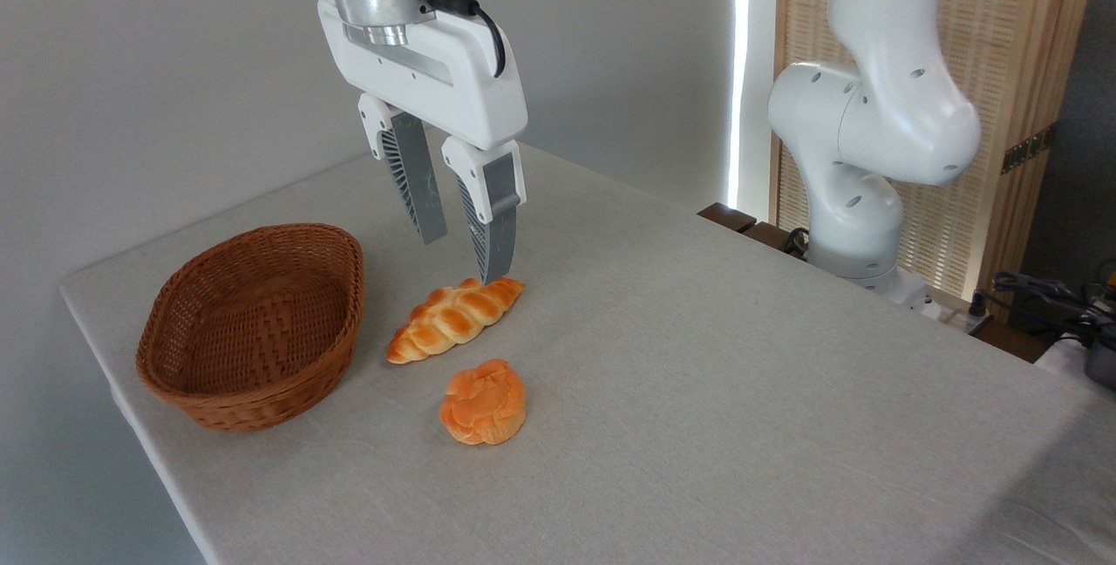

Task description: Put bread into the basket

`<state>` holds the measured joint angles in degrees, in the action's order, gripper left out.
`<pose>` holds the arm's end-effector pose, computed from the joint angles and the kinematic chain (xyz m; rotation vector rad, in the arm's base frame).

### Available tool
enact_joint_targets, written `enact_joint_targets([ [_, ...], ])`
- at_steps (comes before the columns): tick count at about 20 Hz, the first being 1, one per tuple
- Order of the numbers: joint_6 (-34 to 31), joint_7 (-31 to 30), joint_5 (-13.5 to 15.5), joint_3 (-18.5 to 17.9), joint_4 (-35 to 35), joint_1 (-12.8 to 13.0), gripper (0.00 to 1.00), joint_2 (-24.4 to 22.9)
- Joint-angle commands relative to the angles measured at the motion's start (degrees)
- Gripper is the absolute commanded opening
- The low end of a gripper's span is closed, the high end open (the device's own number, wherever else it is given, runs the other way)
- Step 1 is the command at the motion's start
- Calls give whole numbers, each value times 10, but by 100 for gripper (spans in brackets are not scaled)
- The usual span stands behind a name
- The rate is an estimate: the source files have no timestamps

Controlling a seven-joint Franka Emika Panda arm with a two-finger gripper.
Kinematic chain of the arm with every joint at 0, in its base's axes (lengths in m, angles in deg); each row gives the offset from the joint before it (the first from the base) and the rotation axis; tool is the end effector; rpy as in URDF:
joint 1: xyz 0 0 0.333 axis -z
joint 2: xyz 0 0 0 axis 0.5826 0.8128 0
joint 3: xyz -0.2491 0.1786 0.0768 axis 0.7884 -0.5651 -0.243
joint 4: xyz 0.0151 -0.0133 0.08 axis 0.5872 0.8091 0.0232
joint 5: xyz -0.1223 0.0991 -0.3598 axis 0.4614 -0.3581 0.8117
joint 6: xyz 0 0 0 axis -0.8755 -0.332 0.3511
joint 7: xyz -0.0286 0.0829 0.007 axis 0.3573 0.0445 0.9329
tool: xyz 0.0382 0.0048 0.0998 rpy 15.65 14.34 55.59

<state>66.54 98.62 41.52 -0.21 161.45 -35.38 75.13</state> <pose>0.5513 -0.0178 0.6092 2.8776 -1.1534 0.0027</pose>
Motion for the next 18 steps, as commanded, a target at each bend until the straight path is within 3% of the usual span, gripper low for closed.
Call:
enact_joint_targets([
  [1,7,9,4,0,2,2,100,2],
  [4,8,9,4,2,9,4,100,2],
  [7,14,9,4,33,36,5,100,7],
  [11,85,10,1,62,92,5,100,9],
  [15,172,17,-8,68,157,5,100,12],
  [17,188,36,-28,69,169,16,100,22],
  [18,188,39,-57,70,170,17,100,27],
])
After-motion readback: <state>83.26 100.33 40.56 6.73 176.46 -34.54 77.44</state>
